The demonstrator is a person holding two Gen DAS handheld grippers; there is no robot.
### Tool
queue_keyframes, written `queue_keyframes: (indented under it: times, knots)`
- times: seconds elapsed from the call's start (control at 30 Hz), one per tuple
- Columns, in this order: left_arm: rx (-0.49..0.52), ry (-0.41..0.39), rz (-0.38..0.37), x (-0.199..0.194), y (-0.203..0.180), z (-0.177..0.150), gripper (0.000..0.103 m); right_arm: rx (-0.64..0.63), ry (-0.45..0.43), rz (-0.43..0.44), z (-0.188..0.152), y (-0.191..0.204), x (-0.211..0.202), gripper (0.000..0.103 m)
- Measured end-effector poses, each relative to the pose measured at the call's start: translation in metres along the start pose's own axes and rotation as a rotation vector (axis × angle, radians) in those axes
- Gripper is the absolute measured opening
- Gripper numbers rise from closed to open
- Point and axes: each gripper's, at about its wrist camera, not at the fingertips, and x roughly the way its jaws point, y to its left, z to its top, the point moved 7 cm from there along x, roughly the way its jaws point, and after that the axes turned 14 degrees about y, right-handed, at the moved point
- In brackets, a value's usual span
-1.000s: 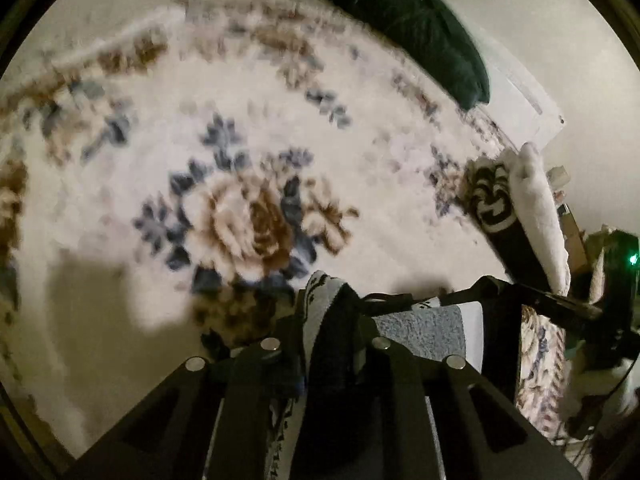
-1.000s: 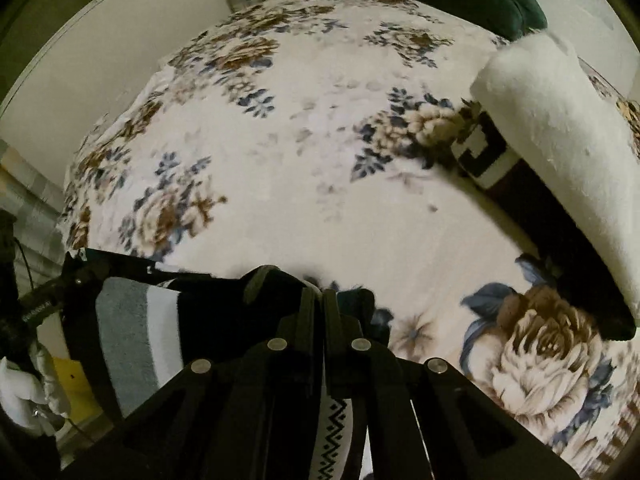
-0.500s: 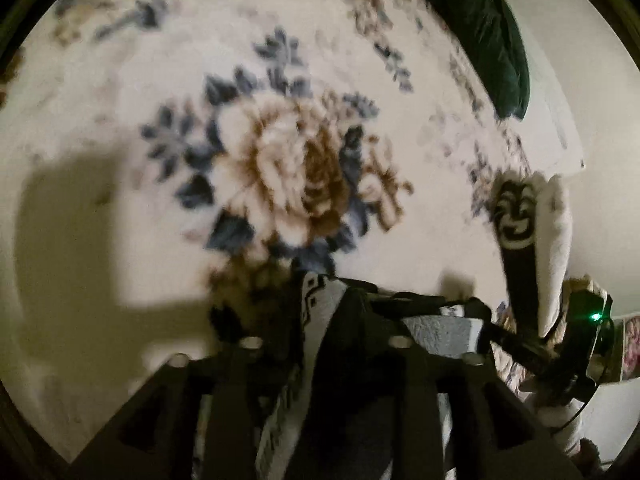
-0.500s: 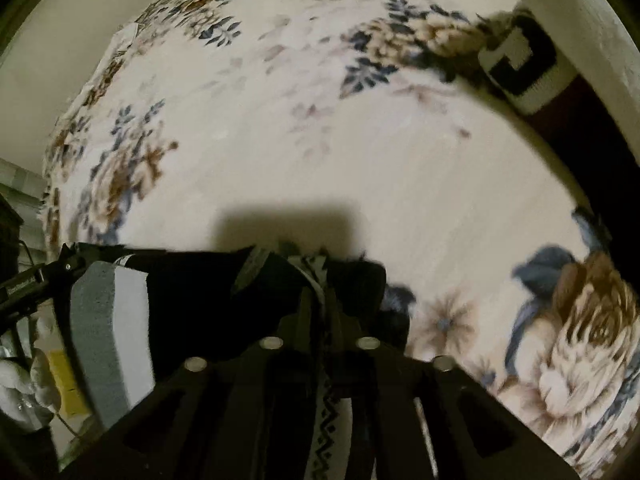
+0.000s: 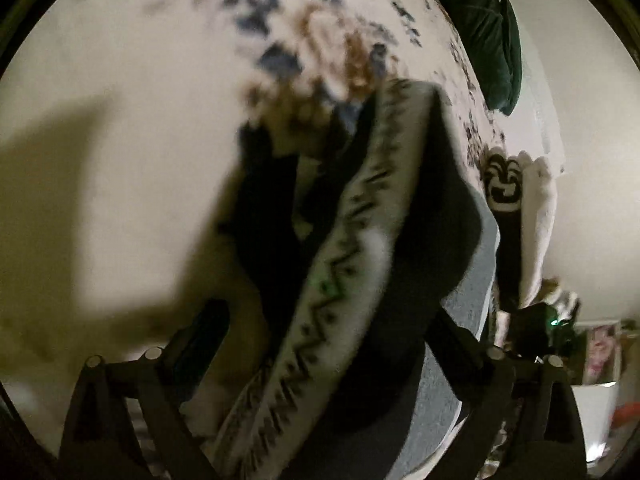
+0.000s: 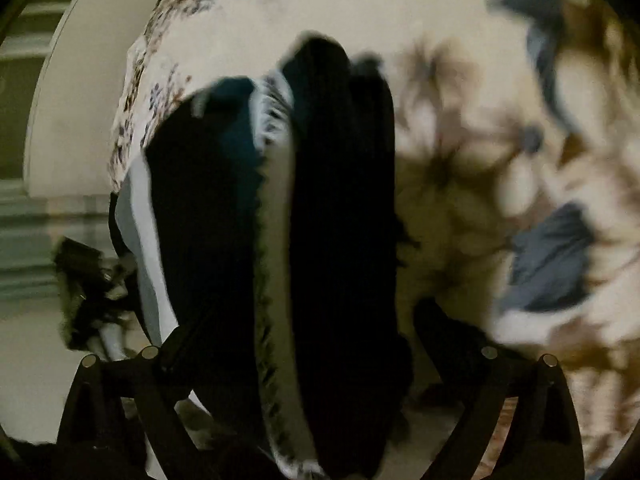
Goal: Fold small clothes
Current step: 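Lift the folded sweater bundle off the bedspread with both grippers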
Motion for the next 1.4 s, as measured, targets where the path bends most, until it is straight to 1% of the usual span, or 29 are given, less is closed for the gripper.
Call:
queue_keyframes:
  times: [0.07, 0.13, 0.17, 0.2, 0.23, 0.27, 0.3, 0.33, 0.37, 0.4, 0.5, 0.57, 0.63, 0.77, 0.87, 0.93, 1.0, 1.13, 1.17, 1.2, 1.23, 1.3, 1.33, 1.4]
  knots:
    - [-0.009, 0.001, -0.033, 0.0, 0.004, 0.003, 0.102, 0.021, -0.016, 0.061, 0.003, 0.001, 0.004, 0.1]
    - [0.002, 0.01, -0.041, -0.001, 0.004, 0.003, 0.102, 0.037, -0.022, 0.159, 0.005, 0.006, 0.007, 0.1]
    - [0.007, 0.009, -0.045, -0.002, 0.005, 0.002, 0.101, 0.038, -0.02, 0.176, 0.006, 0.008, 0.009, 0.1]
    - [0.009, 0.008, -0.051, -0.003, 0.005, 0.0, 0.101, 0.036, -0.016, 0.173, 0.006, 0.01, 0.014, 0.099]
    - [0.014, 0.003, -0.056, -0.005, 0.004, -0.001, 0.097, 0.031, -0.018, 0.157, 0.005, 0.011, 0.018, 0.099]
    - [0.025, -0.002, -0.057, -0.005, 0.002, -0.001, 0.085, 0.026, -0.023, 0.145, 0.005, 0.013, 0.02, 0.096]
    - [0.048, -0.012, -0.07, -0.009, -0.005, -0.002, 0.072, 0.02, -0.026, 0.137, 0.003, 0.015, 0.022, 0.077]
    - [0.074, -0.015, -0.077, -0.011, -0.012, -0.004, 0.05, 0.019, -0.026, 0.125, 0.003, 0.017, 0.021, 0.061]
    - [0.094, -0.02, -0.045, -0.012, -0.019, -0.005, 0.049, 0.016, -0.023, 0.131, 0.003, 0.019, 0.022, 0.029]
    - [0.121, -0.026, -0.013, -0.014, -0.025, -0.006, 0.048, 0.014, -0.014, 0.174, 0.0, 0.024, 0.024, 0.028]
    - [0.139, -0.036, 0.015, -0.022, -0.036, -0.007, 0.042, -0.008, -0.045, 0.132, -0.004, 0.035, 0.021, 0.025]
    - [0.158, -0.039, 0.043, -0.029, -0.042, -0.009, 0.04, 0.001, -0.066, 0.142, -0.006, 0.04, 0.015, 0.024]
    - [0.172, -0.04, 0.052, -0.037, -0.051, -0.01, 0.039, 0.0, -0.097, 0.145, -0.01, 0.046, 0.006, 0.023]
    - [0.248, -0.046, 0.065, -0.052, -0.092, -0.004, 0.038, -0.03, -0.156, 0.13, -0.017, 0.061, -0.019, 0.022]
    - [0.306, -0.037, 0.05, -0.06, -0.132, 0.007, 0.038, -0.013, -0.216, 0.149, -0.021, 0.065, -0.053, 0.022]
    - [0.354, -0.019, 0.04, -0.062, -0.165, 0.017, 0.038, 0.005, -0.271, 0.163, -0.028, 0.063, -0.088, 0.022]
    - [0.416, -0.004, 0.02, -0.064, -0.206, 0.028, 0.038, 0.023, -0.33, 0.175, -0.031, 0.064, -0.123, 0.022]
    - [0.548, 0.027, -0.012, -0.052, -0.299, 0.056, 0.038, 0.063, -0.477, 0.162, -0.029, 0.06, -0.21, 0.022]
    - [0.579, 0.041, -0.025, -0.044, -0.327, 0.066, 0.038, 0.07, -0.505, 0.157, -0.026, 0.059, -0.227, 0.022]
    - [0.608, 0.053, -0.032, -0.035, -0.353, 0.075, 0.038, 0.089, -0.552, 0.149, -0.021, 0.052, -0.257, 0.022]
    - [0.637, 0.063, -0.036, -0.025, -0.378, 0.086, 0.038, 0.103, -0.58, 0.147, -0.018, 0.046, -0.275, 0.022]
    - [0.683, 0.085, -0.043, -0.003, -0.418, 0.102, 0.038, 0.135, -0.646, 0.137, -0.005, 0.03, -0.315, 0.022]
    - [0.705, 0.096, -0.04, 0.013, -0.439, 0.114, 0.039, 0.15, -0.682, 0.123, 0.001, 0.017, -0.337, 0.022]
    - [0.732, 0.118, -0.021, 0.045, -0.469, 0.136, 0.039, 0.19, -0.734, 0.118, 0.015, -0.011, -0.371, 0.022]
